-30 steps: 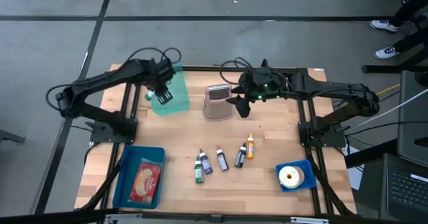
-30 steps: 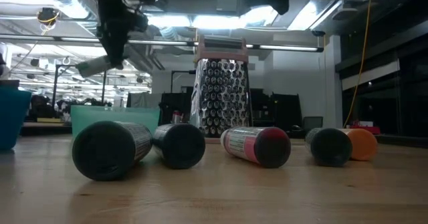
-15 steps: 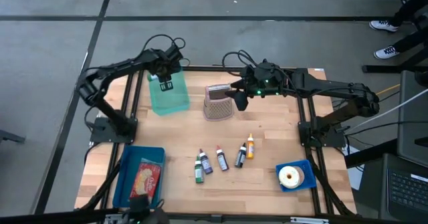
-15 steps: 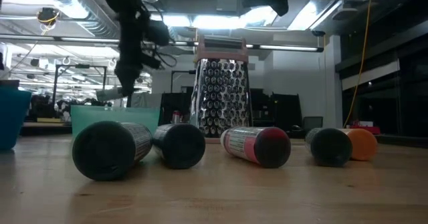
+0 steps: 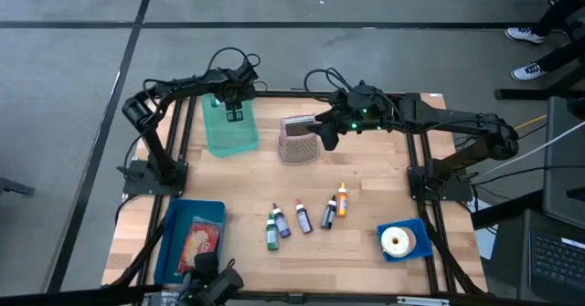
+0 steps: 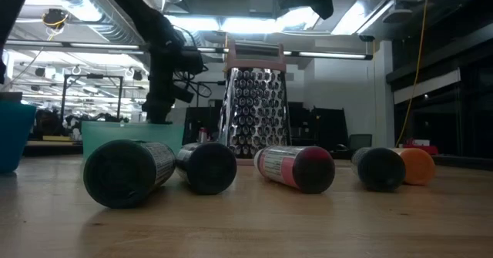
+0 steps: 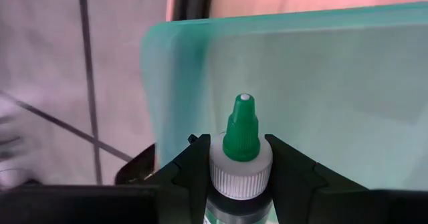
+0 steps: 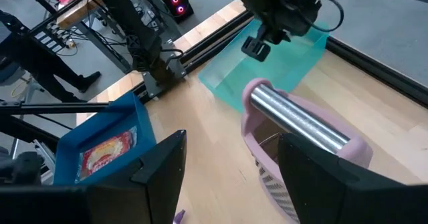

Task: Pick & Place Food Item
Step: Put the left green food coloring into the green bin, then put the green food coloring into the green bin

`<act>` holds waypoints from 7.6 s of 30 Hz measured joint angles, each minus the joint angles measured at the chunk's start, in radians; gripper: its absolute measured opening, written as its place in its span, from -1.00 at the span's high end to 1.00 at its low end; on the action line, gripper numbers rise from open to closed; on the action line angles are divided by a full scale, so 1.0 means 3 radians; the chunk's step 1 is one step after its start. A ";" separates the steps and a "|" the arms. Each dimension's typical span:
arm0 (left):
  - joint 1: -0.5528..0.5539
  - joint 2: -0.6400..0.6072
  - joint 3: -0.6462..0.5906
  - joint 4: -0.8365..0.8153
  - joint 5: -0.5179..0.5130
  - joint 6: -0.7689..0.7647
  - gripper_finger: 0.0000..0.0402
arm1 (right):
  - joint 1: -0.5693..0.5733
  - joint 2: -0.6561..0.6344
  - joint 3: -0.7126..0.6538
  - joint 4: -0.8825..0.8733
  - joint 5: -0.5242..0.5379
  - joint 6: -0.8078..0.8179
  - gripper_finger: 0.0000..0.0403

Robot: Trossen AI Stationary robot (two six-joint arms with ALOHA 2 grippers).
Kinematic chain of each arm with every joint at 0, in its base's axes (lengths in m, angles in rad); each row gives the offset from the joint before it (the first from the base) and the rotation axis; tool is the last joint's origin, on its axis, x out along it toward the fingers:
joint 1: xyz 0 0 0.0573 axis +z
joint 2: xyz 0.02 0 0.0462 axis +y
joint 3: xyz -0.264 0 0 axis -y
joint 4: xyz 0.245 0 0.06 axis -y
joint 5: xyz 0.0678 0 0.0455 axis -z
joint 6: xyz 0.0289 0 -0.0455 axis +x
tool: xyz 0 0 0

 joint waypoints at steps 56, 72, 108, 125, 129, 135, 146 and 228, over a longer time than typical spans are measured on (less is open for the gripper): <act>-0.2576 -0.0043 0.1227 -0.1461 0.0748 -0.6656 -0.03 | 0.0003 0.0000 0.0000 -0.0360 -0.0687 -0.1164 -0.15; -0.3526 0.0459 0.1227 -0.0976 0.0863 -0.8185 -0.03 | 0.0004 0.0000 0.0000 -0.0407 -0.0853 -0.1266 -0.15; -0.4020 0.1069 0.1227 -0.0895 0.1110 -0.9219 -0.03 | 0.0136 0.0000 0.0000 -0.0544 -0.0902 -0.1204 -0.15; -0.4019 0.1264 0.1227 -0.0807 0.1152 -0.9192 0.26 | 0.0136 0.0000 0.0000 -0.0584 -0.0902 -0.1204 -0.15; -0.4036 0.1266 0.1228 -0.0792 0.1145 -0.9234 0.39 | 0.0136 0.0000 0.0000 -0.0584 -0.0902 -0.1225 -0.15; -0.4051 0.1265 0.1228 -0.0696 0.1098 -0.9227 0.40 | 0.0136 0.0000 0.0001 -0.0582 -0.0902 -0.1240 -0.15; -0.4068 0.0923 0.1227 -0.0923 0.0415 -0.9231 0.43 | 0.0132 0.0000 0.0000 -0.0572 -0.0902 -0.1251 -0.15; 0.0099 0.0676 0.1226 -0.1312 0.0488 -0.0273 0.43 | -0.0174 0.0000 0.0000 -0.0321 -0.0028 -0.0152 -0.15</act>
